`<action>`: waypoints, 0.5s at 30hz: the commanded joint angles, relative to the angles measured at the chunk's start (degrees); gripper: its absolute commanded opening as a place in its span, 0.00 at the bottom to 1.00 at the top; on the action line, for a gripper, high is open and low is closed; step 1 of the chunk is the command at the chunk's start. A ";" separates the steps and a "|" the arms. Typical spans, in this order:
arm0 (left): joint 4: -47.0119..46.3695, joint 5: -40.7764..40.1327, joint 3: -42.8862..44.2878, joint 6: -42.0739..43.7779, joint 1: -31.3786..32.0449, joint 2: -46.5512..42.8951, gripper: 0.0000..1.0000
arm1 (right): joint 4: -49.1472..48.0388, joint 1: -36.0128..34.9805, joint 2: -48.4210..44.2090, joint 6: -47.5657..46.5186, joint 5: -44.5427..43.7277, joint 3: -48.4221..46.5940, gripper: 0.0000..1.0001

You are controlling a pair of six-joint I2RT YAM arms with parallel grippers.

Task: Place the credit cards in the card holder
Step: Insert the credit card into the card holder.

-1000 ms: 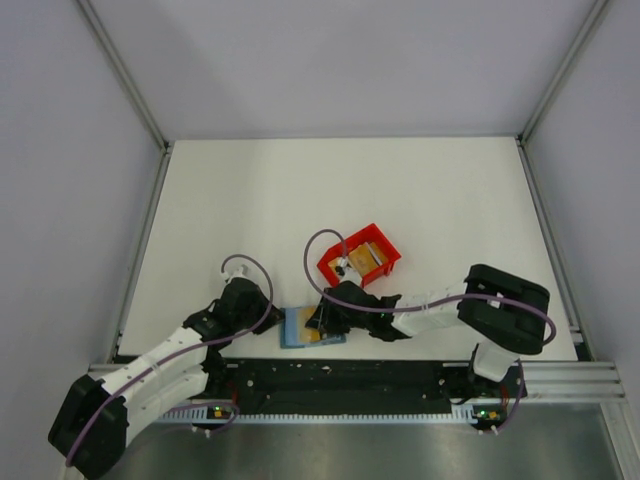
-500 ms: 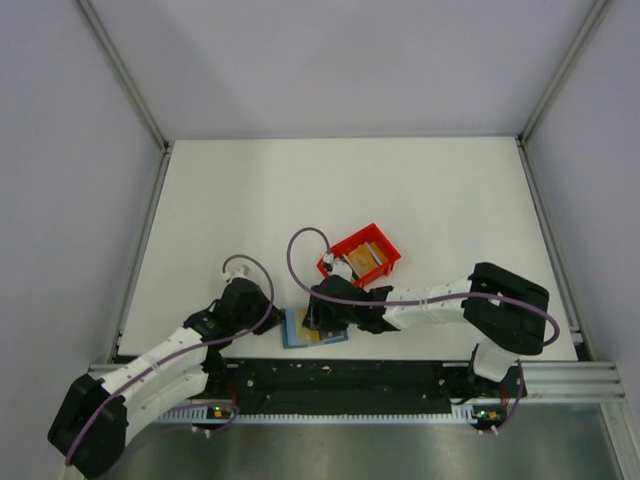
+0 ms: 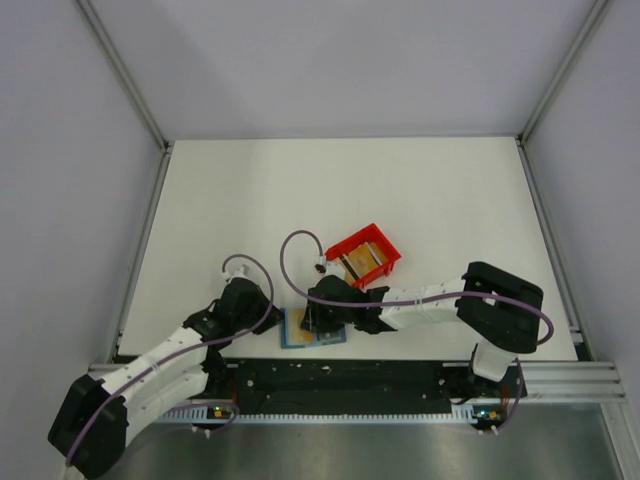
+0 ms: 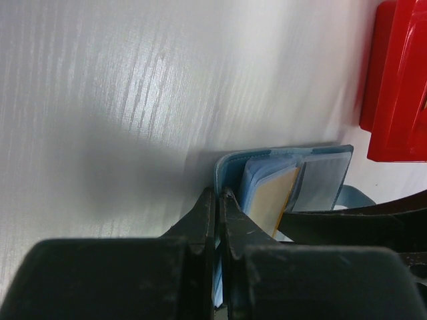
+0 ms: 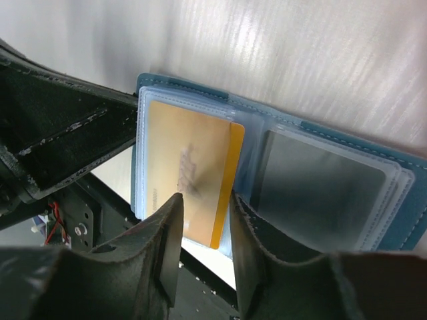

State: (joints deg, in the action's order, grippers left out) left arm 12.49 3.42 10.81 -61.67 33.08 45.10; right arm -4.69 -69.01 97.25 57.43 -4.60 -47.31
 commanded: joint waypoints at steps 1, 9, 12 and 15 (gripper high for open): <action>1.13 -1.22 -0.79 0.94 -0.12 0.16 0.00 | -4.63 -1.56 0.31 0.14 1.62 -0.50 0.28; 1.48 -1.14 -0.26 0.85 -0.03 0.07 0.00 | -6.47 -1.74 0.22 0.05 3.19 -0.59 0.23; 2.10 -1.57 0.18 1.20 -0.12 -0.01 0.00 | -8.67 -1.65 -0.57 -0.65 3.29 0.72 0.17; 4.03 -2.45 1.40 1.99 -0.03 -0.19 0.00 | -7.98 -1.65 -3.81 -1.70 0.66 2.22 0.20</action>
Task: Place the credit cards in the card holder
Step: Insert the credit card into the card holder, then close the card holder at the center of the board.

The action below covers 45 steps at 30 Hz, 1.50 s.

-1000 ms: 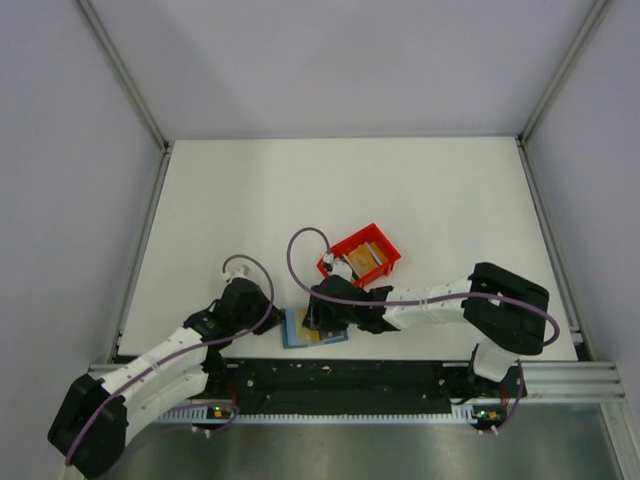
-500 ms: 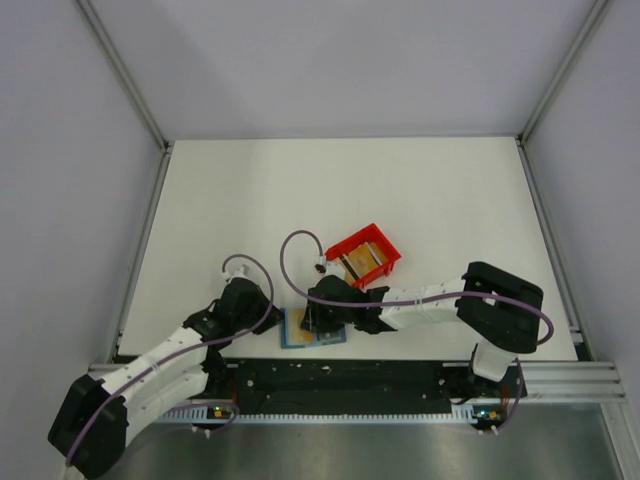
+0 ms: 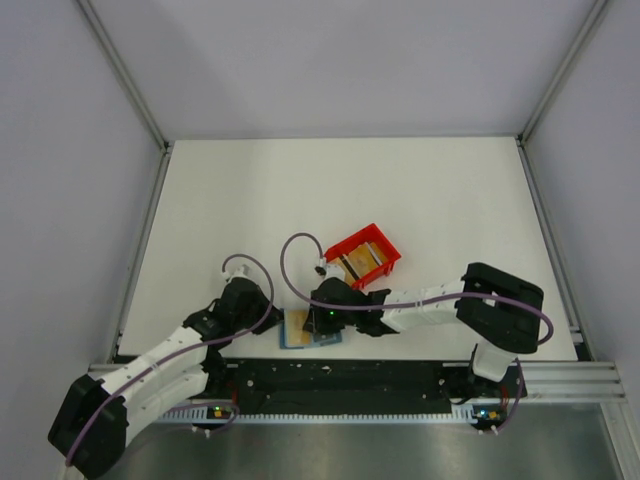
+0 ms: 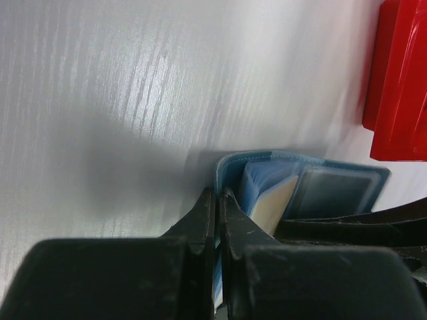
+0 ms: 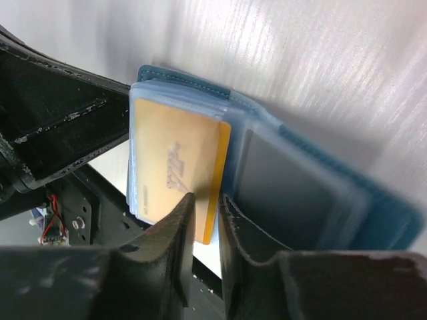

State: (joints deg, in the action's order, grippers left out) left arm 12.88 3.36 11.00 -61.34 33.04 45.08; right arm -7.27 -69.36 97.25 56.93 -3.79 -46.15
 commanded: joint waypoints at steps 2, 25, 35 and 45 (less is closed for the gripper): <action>5.39 -2.83 2.52 2.54 0.01 -0.52 0.00 | -1.80 -1.21 -6.19 -2.95 -3.49 1.06 0.36; 15.06 -0.89 15.54 10.10 -0.08 3.00 0.00 | 24.14 -1.30 -10.86 -5.16 -21.60 -2.36 0.51; 15.77 -0.89 16.77 10.45 -0.08 3.17 0.00 | 24.84 -1.39 -11.47 -3.76 -22.49 -1.23 0.12; 15.16 0.68 20.54 10.98 0.10 6.07 0.00 | 19.24 -1.39 -15.51 1.42 -22.31 5.62 0.00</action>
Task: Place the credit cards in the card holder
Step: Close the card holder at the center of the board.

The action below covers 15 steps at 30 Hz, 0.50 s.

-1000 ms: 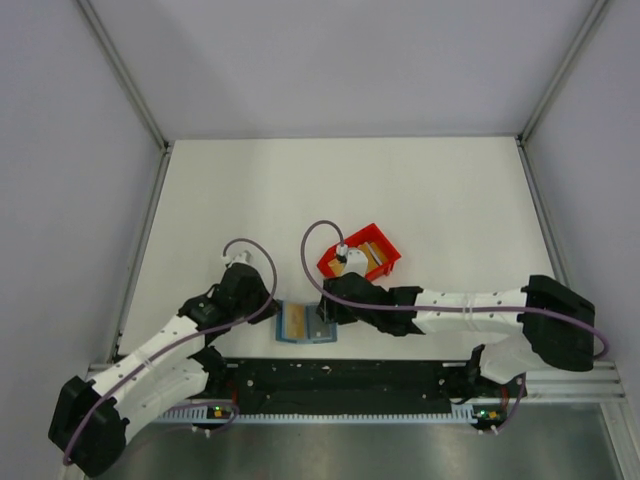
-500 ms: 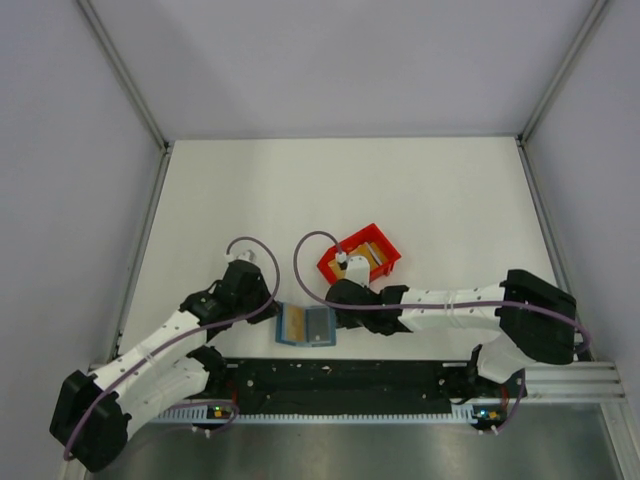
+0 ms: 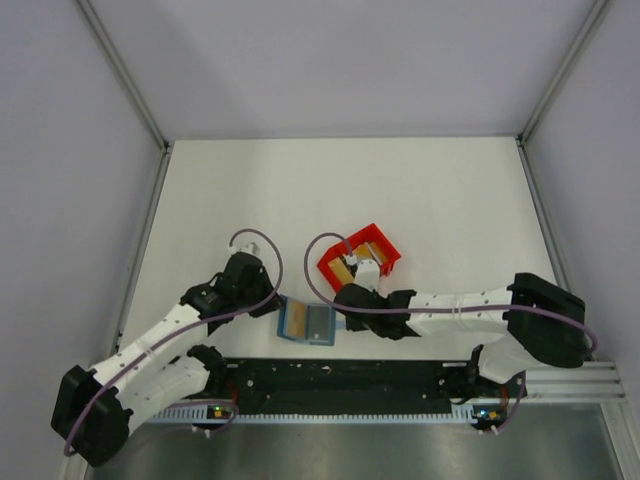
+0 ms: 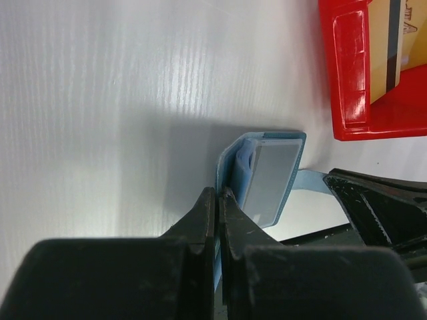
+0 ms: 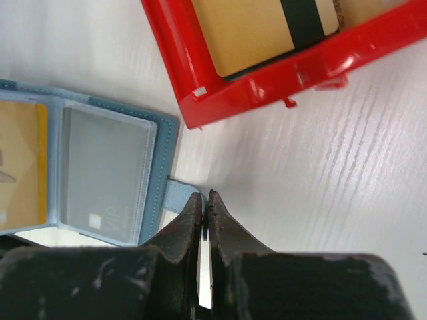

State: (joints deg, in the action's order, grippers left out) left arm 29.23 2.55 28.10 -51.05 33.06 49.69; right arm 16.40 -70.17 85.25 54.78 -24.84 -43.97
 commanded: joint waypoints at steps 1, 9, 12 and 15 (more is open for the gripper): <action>-1.72 1.84 3.98 0.60 0.42 2.16 0.00 | -6.71 -0.58 -4.21 4.44 -1.00 4.75 0.00; -5.58 1.85 6.97 -2.74 6.57 8.49 0.01 | -15.35 -0.67 -5.71 9.29 -0.91 11.44 0.00; -8.13 2.46 6.88 -4.76 8.68 9.63 0.04 | -15.61 -0.58 -5.98 9.64 -1.09 11.71 0.00; -10.68 3.08 6.27 -6.43 10.36 9.99 0.12 | -15.61 -0.58 -6.06 9.81 -1.26 11.88 0.00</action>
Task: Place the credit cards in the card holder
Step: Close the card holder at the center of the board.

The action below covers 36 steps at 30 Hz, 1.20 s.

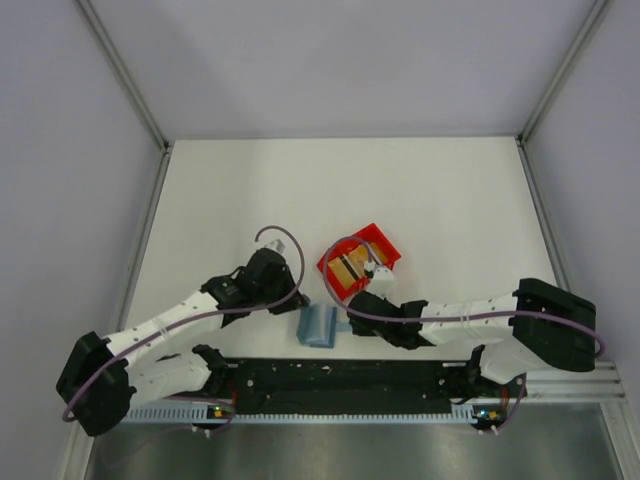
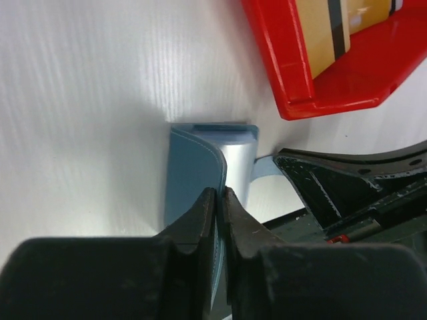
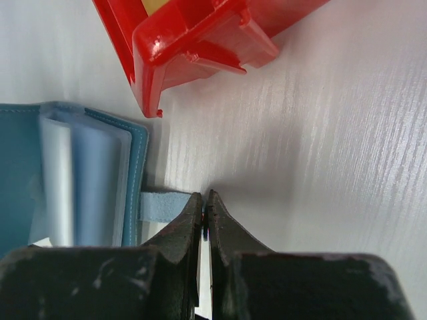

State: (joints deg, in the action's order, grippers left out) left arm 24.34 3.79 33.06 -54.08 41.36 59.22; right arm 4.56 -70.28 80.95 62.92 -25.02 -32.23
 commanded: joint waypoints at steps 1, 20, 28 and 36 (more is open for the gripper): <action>-6.58 2.01 1.31 -3.92 2.66 0.54 0.17 | -3.68 -0.56 -1.84 1.77 -1.18 0.15 0.00; -16.95 4.65 -6.34 -2.60 6.36 5.29 0.36 | -2.80 -0.47 -4.57 0.72 -2.58 -0.73 0.00; -19.76 0.34 -10.91 -2.69 6.62 5.20 0.10 | -1.66 -0.56 -3.34 -0.86 -2.06 -3.19 0.00; -19.50 -0.19 -11.17 -0.85 6.71 8.89 0.00 | -3.41 -0.47 -1.76 -5.87 2.68 -6.35 0.00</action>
State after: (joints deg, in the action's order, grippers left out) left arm 5.91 6.15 22.85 -56.71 47.81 66.04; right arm 3.22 -70.35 78.17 60.47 -24.91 -34.30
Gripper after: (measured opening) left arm 0.008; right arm 0.014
